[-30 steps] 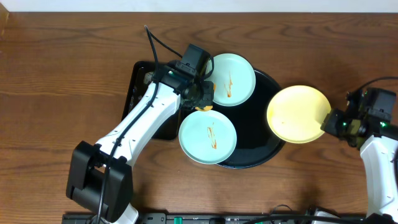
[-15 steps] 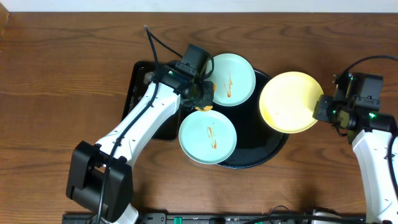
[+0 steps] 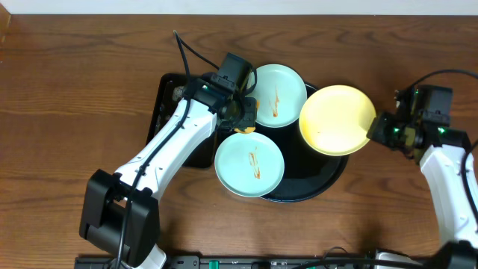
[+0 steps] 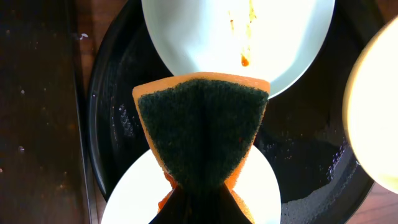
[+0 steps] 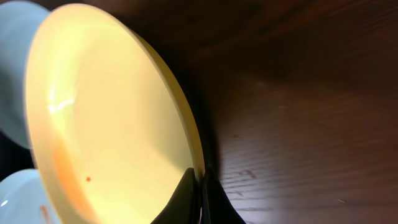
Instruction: Clean dirty plates on tray and stack at the side
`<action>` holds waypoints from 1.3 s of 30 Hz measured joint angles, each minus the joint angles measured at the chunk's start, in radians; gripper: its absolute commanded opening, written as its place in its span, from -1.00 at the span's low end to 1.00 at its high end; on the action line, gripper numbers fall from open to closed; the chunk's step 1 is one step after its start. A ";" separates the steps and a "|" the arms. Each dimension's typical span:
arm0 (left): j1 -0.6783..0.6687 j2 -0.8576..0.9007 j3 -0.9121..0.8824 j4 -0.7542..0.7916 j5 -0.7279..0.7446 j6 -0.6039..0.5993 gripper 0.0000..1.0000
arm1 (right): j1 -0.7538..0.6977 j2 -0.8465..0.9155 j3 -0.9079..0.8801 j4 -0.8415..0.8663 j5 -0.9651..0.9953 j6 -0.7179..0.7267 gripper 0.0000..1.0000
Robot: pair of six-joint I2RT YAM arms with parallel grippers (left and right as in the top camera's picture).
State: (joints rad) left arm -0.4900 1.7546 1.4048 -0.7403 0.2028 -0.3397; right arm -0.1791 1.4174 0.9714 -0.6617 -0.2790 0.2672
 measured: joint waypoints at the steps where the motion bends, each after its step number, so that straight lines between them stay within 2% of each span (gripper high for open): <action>1: 0.000 0.000 0.000 0.000 0.000 0.000 -0.85 | 0.000 0.016 0.000 0.017 -0.026 0.000 -0.98; 6: 0.000 0.000 0.000 0.000 0.000 0.000 -0.85 | 0.000 0.048 0.000 0.071 -0.122 0.000 -0.98; 16: 0.000 0.000 0.000 0.000 0.000 0.000 -0.85 | 0.000 0.048 0.000 0.067 -0.194 -0.040 -0.98; 27: 0.000 0.000 0.000 0.000 0.000 0.000 -0.85 | -0.013 0.048 0.000 0.043 -0.185 -0.026 -0.98; 34: 0.000 0.000 0.000 0.000 0.000 0.000 -0.85 | -0.009 0.048 0.000 -0.048 -0.211 -0.036 -0.98; 39: 0.000 0.000 0.000 0.000 0.000 0.000 -0.85 | -0.011 0.048 0.000 0.002 -0.186 -0.031 -0.98</action>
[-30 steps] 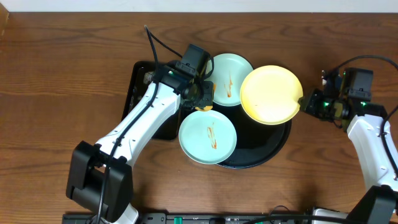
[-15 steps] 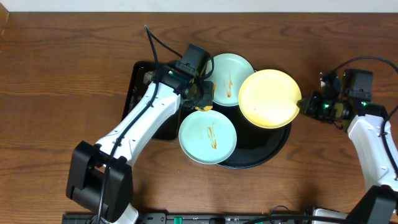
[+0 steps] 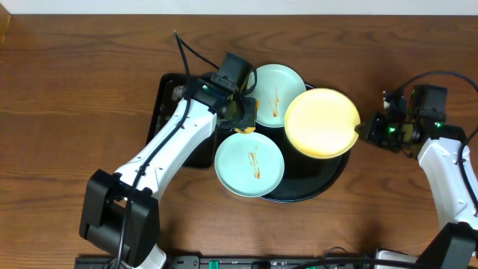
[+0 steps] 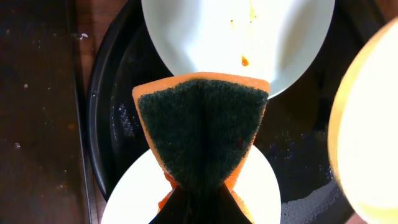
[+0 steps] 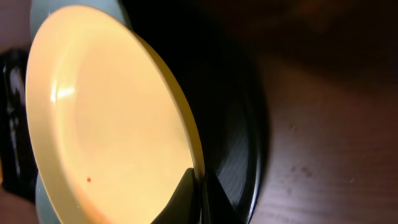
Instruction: Clean dirty plates on tray and stack at the side
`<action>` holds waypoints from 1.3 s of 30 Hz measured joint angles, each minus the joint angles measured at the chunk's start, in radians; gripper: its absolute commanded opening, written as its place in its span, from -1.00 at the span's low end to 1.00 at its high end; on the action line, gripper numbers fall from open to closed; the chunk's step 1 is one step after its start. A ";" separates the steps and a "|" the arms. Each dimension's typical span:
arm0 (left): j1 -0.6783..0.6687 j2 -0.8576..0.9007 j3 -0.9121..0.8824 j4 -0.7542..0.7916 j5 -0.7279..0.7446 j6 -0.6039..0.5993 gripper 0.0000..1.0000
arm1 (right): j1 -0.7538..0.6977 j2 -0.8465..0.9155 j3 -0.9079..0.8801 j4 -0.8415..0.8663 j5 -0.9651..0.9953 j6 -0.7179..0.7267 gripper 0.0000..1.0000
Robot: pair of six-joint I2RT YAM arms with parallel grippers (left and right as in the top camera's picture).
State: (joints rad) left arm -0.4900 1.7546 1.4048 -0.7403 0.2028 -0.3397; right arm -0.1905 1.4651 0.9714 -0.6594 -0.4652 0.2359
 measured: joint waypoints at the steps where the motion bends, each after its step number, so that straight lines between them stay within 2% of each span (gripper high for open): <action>1: 0.000 0.000 0.000 0.000 0.000 0.000 -0.85 | -0.001 0.000 0.000 0.024 0.005 0.002 -0.98; 5: 0.000 0.000 0.000 0.000 0.000 0.000 -0.85 | -0.001 0.000 0.000 0.042 0.015 0.004 -0.98; 11: 0.000 0.000 0.000 0.000 0.000 0.000 -0.85 | -0.001 0.000 0.002 -0.094 0.087 0.009 -0.98; 16: 0.000 0.000 0.000 0.000 0.000 0.000 -0.85 | -0.002 0.000 0.002 -0.046 0.138 0.024 -0.98; 26: 0.000 0.000 0.000 0.000 0.000 0.000 -0.85 | 0.000 0.000 0.002 -0.090 0.092 -0.021 -0.98; 30: 0.000 0.000 0.000 -0.001 0.000 0.000 -0.85 | -0.002 0.000 0.002 -0.005 0.110 -0.031 -0.98; 33: 0.000 0.000 0.000 -0.006 0.000 0.000 -0.85 | -0.010 0.000 0.002 0.036 0.046 -0.030 -0.98; 39: 0.000 0.000 0.000 -0.008 0.000 0.000 -0.85 | -0.007 0.000 0.002 -0.093 -0.013 -0.043 -0.98</action>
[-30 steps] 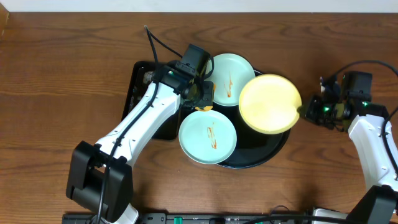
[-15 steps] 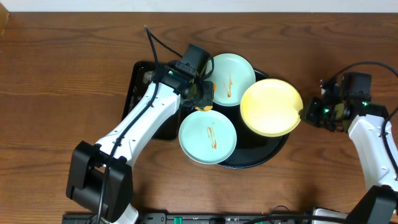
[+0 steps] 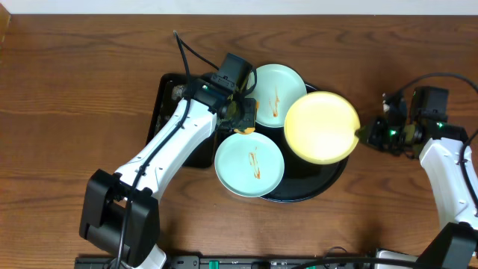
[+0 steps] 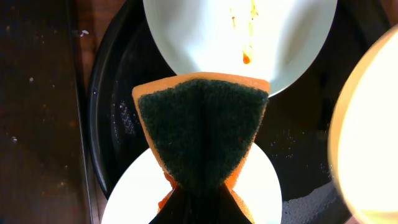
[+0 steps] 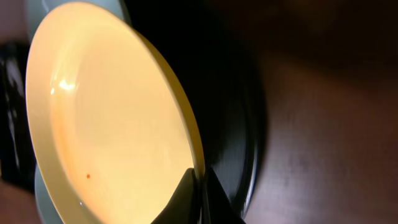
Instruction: Clean dirty plates on tray and stack at the side
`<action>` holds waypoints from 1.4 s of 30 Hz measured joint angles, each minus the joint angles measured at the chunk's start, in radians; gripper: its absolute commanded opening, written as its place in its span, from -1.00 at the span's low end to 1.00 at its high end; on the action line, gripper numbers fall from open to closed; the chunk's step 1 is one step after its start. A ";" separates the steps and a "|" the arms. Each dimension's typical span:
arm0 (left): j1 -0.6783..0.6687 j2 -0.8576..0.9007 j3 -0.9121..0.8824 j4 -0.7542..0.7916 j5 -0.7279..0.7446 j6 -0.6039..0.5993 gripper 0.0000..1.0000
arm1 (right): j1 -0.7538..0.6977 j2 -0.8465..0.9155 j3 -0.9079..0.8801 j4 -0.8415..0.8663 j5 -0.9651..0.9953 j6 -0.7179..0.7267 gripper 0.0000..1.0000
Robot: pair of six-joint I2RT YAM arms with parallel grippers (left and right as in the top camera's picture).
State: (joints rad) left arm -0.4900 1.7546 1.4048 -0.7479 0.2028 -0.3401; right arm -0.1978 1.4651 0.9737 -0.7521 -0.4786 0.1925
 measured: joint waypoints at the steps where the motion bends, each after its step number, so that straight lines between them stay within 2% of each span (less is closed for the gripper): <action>1: 0.000 0.000 0.000 0.000 0.000 0.000 -0.85 | 0.007 0.000 0.000 -0.011 0.010 -0.005 -0.98; 9: 0.000 0.000 0.000 -0.001 0.000 0.000 -0.85 | 0.006 0.000 0.000 0.079 0.022 0.025 -0.98; 14: 0.000 0.000 0.000 -0.002 0.000 0.000 -0.85 | 0.013 0.000 0.001 -0.024 0.003 0.014 -0.98; 19: 0.000 0.000 0.000 0.005 0.003 0.000 -0.85 | 0.025 0.000 0.001 -0.041 0.110 -0.002 -0.98; 30: -0.056 0.000 0.000 0.141 0.183 0.000 -0.85 | 0.089 0.000 0.000 0.015 0.211 0.052 -0.98; 35: -0.088 0.000 0.000 0.121 0.183 0.000 -0.84 | 0.112 0.000 0.003 0.047 0.235 0.014 -0.98; 42: -0.021 0.000 0.000 0.097 0.175 0.000 -0.85 | 0.113 -0.038 0.106 -0.003 0.288 -0.135 -0.98</action>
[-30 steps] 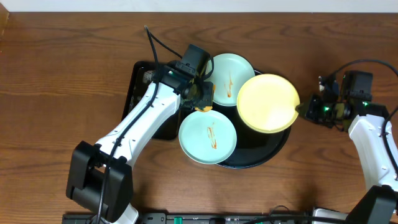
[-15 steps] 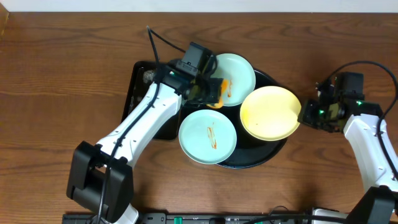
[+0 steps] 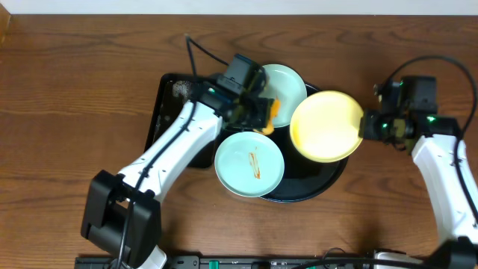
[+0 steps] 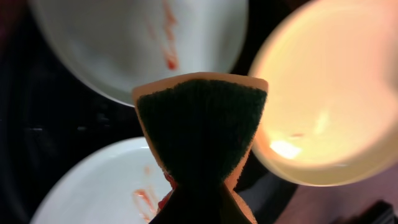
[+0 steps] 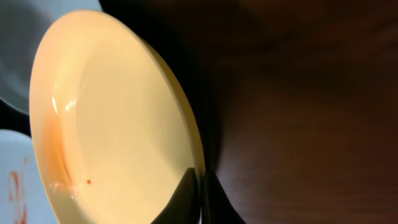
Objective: Clean dirty plates on tray and stack at the side
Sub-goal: 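Carry the yellow plate right with the right gripper and set it on the table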
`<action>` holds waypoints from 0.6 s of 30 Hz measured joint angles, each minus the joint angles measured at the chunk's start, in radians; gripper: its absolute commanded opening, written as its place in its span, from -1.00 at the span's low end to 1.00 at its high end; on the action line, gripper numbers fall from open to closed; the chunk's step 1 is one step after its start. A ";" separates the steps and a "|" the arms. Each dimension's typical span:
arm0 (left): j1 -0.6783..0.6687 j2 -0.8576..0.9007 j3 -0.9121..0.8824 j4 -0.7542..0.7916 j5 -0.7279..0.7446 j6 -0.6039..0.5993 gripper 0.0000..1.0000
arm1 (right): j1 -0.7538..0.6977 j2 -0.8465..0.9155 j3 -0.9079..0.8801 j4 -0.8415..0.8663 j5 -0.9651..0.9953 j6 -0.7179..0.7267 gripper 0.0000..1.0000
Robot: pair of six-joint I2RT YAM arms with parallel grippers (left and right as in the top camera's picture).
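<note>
My right gripper [image 5: 200,186] is shut on the rim of the yellow plate [image 3: 326,126], held tilted above the right side of the round black tray [image 3: 328,179]; a small red speck shows on the yellow plate [image 5: 112,118]. My left gripper [image 4: 202,202] is shut on the orange sponge with a dark green scrub face [image 4: 200,127], just left of the yellow plate [image 4: 323,93]. Two pale blue plates with red streaks lie on the tray: the far plate [image 3: 287,82] and the near plate [image 3: 249,164].
A black rectangular tray [image 3: 163,112] lies at the left of the round one, partly under my left arm. Brown wooden table [image 3: 67,112] surrounds everything, with bare wood to the right of the round tray [image 3: 388,194].
My left gripper has moved right with the sponge, from between the two blue plates to beside the yellow plate. The right gripper has shifted the yellow plate slightly up.
The right gripper held the yellow plate tilted at the tray's right edge, then further left over the tray, where it stayed. The left gripper kept the sponge still between the blue plates through those moments, and now holds it next to the yellow plate.
</note>
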State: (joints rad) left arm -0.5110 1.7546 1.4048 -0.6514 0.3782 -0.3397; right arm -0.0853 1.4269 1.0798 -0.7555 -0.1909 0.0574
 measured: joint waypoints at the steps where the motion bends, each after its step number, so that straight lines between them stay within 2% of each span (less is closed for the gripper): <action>1: 0.016 0.000 0.000 -0.001 0.000 0.000 -0.85 | 0.003 -0.015 0.024 -0.006 0.023 -0.025 -0.98; 6: 0.095 0.000 0.000 -0.027 -0.004 0.000 -0.85 | 0.070 -0.082 0.087 -0.010 0.180 -0.134 -0.98; 10: 0.144 0.000 0.000 -0.043 -0.008 0.000 -0.85 | 0.185 -0.097 0.090 -0.011 0.355 -0.230 -0.98; 18: 0.163 0.000 0.000 -0.046 -0.011 0.000 -0.85 | 0.394 -0.095 0.090 0.063 0.750 -0.390 -0.98</action>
State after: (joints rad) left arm -0.3477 1.7546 1.4048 -0.6975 0.3676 -0.3401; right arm 0.3092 1.3315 1.1694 -0.6926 0.5591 -0.3325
